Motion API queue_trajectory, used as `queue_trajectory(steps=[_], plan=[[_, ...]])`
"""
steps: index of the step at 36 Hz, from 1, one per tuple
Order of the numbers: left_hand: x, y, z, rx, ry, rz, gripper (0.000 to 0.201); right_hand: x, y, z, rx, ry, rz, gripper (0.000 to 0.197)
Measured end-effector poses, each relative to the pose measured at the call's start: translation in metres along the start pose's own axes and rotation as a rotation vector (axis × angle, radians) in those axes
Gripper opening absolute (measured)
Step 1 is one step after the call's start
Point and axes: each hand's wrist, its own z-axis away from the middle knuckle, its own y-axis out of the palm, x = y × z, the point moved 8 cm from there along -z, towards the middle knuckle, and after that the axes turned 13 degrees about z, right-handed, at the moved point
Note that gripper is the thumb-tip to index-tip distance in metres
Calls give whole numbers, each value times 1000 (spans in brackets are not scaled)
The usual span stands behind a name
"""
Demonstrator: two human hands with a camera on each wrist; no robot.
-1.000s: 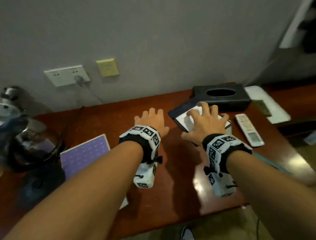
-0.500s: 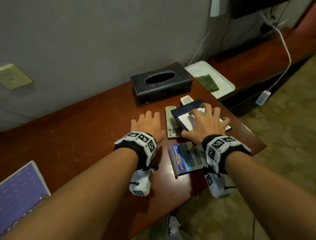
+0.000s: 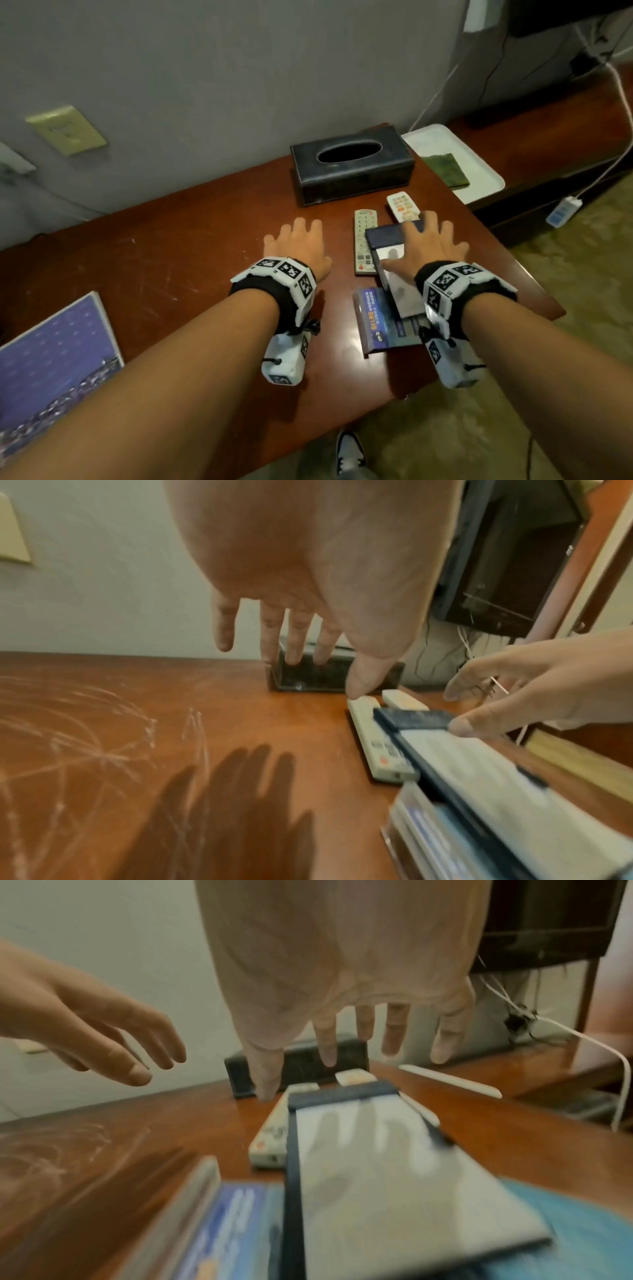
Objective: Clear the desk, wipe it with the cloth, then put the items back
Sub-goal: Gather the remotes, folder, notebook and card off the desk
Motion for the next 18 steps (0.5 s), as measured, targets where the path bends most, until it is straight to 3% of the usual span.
queue_trajectory(steps=[5, 10, 14, 18], plan=[[45, -69, 26, -130, -91, 74, 51, 56, -83, 10, -166, -134, -21, 57], [139, -116, 79, -227, -253, 90, 52, 161, -124, 43, -217, -318, -31, 54], [236, -121, 142, -260, -449, 77, 53, 264, -120, 99, -259, -548, 9, 48], [326, -89, 210, -207, -655, 74, 51, 354, -75, 155, -133, -698, 3, 48]])
